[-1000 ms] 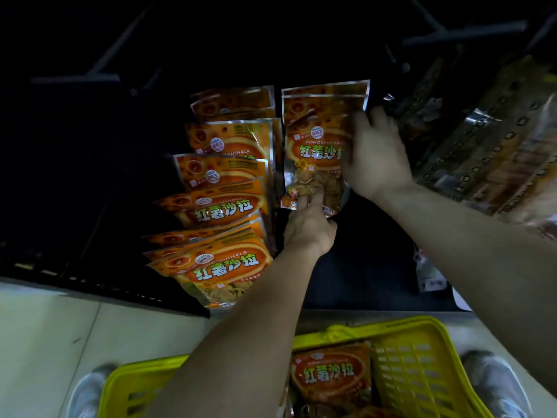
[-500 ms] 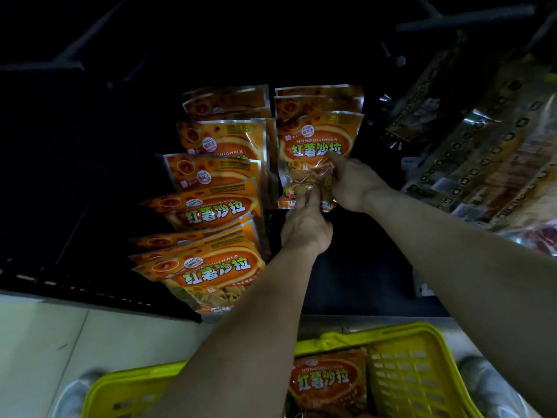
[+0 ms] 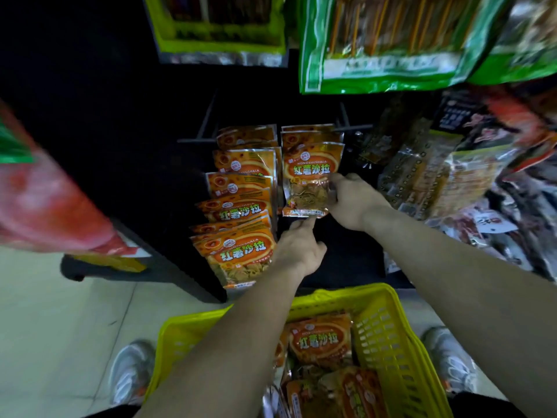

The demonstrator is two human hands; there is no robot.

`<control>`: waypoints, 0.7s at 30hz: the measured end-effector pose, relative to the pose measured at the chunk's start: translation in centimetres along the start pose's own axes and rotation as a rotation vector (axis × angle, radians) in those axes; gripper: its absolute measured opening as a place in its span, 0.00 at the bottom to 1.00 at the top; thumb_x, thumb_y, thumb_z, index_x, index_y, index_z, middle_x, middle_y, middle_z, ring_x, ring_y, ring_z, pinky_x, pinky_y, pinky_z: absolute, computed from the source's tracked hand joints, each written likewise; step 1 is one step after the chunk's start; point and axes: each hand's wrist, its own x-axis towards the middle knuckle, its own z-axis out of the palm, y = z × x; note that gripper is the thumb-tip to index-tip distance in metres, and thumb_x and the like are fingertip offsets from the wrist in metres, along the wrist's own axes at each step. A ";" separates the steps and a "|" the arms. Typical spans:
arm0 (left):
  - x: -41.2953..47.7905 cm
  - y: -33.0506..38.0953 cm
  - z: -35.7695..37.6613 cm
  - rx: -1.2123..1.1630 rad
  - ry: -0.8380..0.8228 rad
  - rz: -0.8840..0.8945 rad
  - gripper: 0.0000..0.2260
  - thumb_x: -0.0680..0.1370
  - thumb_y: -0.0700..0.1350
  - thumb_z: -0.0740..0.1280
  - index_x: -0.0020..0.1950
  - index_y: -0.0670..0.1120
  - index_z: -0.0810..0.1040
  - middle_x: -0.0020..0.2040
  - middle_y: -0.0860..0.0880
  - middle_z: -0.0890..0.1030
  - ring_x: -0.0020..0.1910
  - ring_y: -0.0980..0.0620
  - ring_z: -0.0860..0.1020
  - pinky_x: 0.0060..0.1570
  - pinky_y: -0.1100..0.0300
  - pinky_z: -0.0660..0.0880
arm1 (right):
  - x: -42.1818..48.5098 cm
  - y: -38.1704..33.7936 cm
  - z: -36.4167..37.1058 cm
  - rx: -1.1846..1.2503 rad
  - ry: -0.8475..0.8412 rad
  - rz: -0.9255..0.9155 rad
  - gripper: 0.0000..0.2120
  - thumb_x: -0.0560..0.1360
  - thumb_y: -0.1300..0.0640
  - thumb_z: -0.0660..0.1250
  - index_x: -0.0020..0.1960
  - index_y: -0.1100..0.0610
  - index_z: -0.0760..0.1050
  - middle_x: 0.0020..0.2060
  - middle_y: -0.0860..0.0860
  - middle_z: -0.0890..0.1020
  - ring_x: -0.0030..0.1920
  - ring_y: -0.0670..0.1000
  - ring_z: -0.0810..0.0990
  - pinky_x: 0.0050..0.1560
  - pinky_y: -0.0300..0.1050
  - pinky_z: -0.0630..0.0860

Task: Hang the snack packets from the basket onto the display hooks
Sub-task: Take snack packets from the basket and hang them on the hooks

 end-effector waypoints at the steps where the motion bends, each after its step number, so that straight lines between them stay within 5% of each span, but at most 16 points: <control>1: -1.4 0.1 -0.5 0.010 0.000 0.006 0.30 0.80 0.50 0.63 0.80 0.55 0.56 0.78 0.50 0.62 0.73 0.43 0.68 0.69 0.51 0.68 | -1.3 -0.4 -0.7 -0.011 0.007 -0.007 0.25 0.78 0.51 0.62 0.74 0.50 0.64 0.63 0.59 0.71 0.62 0.64 0.73 0.62 0.58 0.73; 10: -15.4 -0.9 -1.1 0.136 -0.028 0.103 0.29 0.80 0.52 0.64 0.80 0.54 0.59 0.78 0.50 0.63 0.76 0.45 0.64 0.70 0.52 0.66 | -13.6 -1.9 -1.8 -0.092 -0.009 -0.015 0.28 0.77 0.54 0.62 0.75 0.54 0.62 0.66 0.59 0.69 0.66 0.66 0.70 0.61 0.59 0.74; 21: -23.1 -10.2 3.5 0.383 -0.213 0.057 0.30 0.80 0.57 0.64 0.79 0.53 0.59 0.78 0.48 0.63 0.73 0.42 0.67 0.68 0.48 0.68 | -24.0 2.0 10.4 -0.101 -0.327 0.090 0.33 0.74 0.46 0.68 0.75 0.53 0.63 0.71 0.59 0.68 0.67 0.65 0.71 0.64 0.58 0.72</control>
